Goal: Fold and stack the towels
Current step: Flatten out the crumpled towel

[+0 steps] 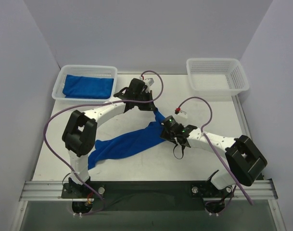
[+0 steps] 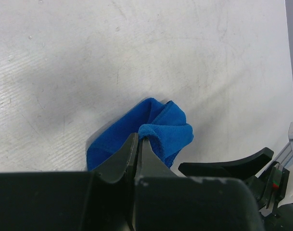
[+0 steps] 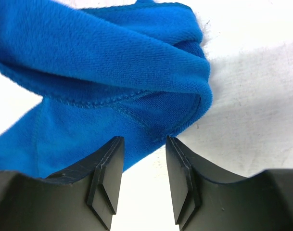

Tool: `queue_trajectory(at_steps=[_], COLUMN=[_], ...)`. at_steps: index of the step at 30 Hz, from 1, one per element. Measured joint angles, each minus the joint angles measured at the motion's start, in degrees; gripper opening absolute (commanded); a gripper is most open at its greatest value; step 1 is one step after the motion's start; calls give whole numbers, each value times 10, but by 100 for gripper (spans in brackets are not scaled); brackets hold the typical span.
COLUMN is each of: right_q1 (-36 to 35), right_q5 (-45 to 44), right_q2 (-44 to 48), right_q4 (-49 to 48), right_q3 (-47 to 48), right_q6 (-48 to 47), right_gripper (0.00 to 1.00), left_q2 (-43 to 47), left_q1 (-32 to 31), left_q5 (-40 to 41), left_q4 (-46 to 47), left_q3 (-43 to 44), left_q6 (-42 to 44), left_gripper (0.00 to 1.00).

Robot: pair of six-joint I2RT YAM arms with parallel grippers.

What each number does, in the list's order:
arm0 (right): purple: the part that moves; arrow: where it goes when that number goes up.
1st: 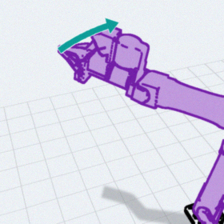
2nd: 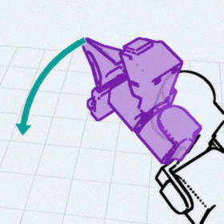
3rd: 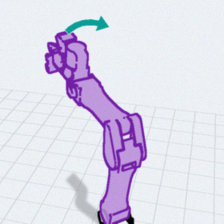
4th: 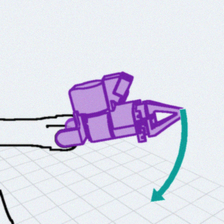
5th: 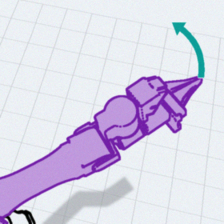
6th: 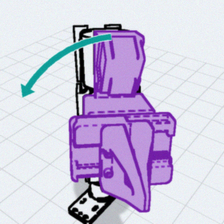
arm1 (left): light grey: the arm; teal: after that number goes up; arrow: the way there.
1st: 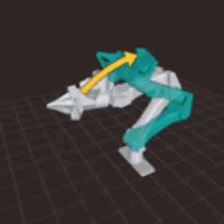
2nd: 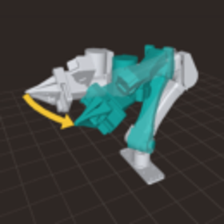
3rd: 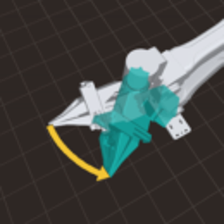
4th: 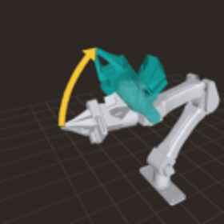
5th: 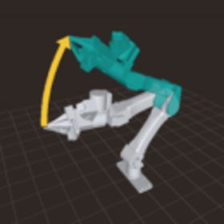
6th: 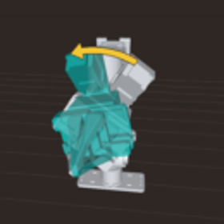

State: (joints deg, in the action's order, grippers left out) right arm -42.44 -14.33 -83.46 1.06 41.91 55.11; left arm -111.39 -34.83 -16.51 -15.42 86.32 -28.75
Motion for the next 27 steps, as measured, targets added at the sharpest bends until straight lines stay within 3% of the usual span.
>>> queue_trajectory(at_steps=[17,27], right_q1=[13,15], right_q5=[2,22], right_q2=[0,0], right_q4=[-5,9], right_q3=[-5,-11], right_q6=[249,330], right_gripper=[43,46], left_q2=[-1,-1], left_q1=[0,0], left_q5=[0,0], left_q4=[-6,-7], left_q3=[0,0], left_q6=[-6,-6], left_gripper=[0,0])
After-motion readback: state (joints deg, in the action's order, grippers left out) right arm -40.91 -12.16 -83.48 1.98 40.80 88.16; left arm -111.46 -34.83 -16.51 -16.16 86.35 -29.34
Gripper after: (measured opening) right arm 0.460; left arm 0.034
